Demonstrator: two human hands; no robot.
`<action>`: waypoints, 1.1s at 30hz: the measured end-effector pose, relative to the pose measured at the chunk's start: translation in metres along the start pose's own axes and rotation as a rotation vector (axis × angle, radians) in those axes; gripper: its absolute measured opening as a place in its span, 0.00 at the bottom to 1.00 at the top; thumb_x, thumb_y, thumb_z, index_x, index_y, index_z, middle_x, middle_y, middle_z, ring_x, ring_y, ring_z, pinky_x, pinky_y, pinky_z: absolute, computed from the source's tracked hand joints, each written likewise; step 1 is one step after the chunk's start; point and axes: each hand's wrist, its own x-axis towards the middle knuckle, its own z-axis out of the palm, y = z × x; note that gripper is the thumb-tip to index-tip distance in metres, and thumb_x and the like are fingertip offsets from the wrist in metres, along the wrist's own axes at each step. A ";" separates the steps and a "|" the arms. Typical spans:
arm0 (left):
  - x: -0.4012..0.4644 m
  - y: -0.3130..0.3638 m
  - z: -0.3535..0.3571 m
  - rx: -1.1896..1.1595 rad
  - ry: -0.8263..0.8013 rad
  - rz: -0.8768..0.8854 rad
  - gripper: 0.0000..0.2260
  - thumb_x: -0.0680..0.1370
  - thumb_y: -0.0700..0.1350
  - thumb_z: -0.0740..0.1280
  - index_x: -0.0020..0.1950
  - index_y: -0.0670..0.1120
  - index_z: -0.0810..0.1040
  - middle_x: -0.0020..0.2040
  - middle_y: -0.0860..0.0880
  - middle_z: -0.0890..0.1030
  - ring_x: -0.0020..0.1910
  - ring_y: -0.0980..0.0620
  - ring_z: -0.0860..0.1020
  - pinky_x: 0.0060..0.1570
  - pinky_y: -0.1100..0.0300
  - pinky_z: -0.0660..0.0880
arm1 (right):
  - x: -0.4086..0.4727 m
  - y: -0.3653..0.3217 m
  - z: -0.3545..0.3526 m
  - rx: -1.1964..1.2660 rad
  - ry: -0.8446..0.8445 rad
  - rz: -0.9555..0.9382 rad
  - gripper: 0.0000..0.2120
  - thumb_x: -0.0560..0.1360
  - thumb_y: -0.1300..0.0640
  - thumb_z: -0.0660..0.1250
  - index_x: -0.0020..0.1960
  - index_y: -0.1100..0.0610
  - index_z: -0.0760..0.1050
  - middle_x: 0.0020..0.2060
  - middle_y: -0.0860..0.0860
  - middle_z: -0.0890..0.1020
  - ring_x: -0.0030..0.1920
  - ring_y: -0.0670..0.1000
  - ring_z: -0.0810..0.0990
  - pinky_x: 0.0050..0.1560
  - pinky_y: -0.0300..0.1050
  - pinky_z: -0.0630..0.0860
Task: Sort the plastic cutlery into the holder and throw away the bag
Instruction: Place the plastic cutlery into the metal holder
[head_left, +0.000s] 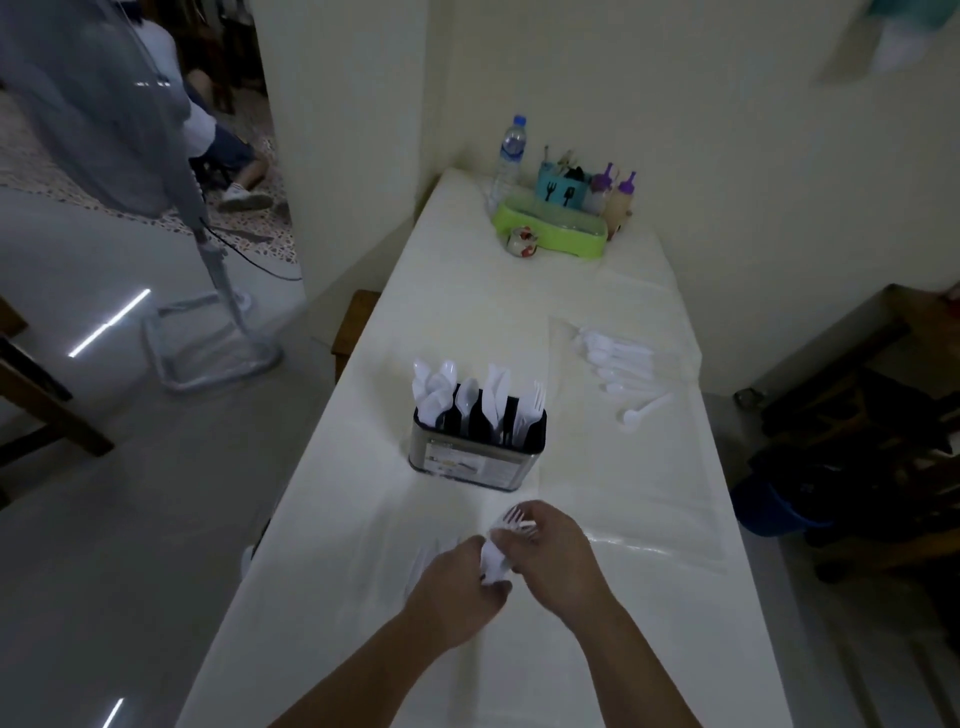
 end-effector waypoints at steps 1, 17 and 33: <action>0.001 0.004 -0.001 -0.014 0.010 -0.017 0.06 0.68 0.54 0.65 0.39 0.57 0.68 0.40 0.56 0.76 0.44 0.53 0.79 0.47 0.59 0.74 | 0.001 -0.002 -0.002 0.007 0.001 -0.007 0.04 0.69 0.52 0.73 0.43 0.51 0.81 0.38 0.49 0.85 0.40 0.47 0.83 0.46 0.50 0.80; 0.030 0.018 -0.012 0.028 0.167 -0.016 0.23 0.67 0.68 0.60 0.52 0.54 0.79 0.46 0.53 0.84 0.45 0.56 0.81 0.45 0.64 0.76 | 0.015 -0.042 -0.039 0.091 -0.188 0.073 0.06 0.72 0.61 0.70 0.48 0.55 0.81 0.28 0.48 0.82 0.27 0.48 0.79 0.27 0.42 0.72; 0.032 0.041 -0.030 0.212 0.286 0.112 0.13 0.74 0.62 0.66 0.50 0.55 0.72 0.46 0.56 0.81 0.46 0.56 0.79 0.43 0.63 0.73 | 0.018 -0.067 -0.045 0.102 -0.030 0.094 0.10 0.75 0.64 0.64 0.43 0.53 0.82 0.35 0.54 0.84 0.29 0.47 0.80 0.30 0.39 0.73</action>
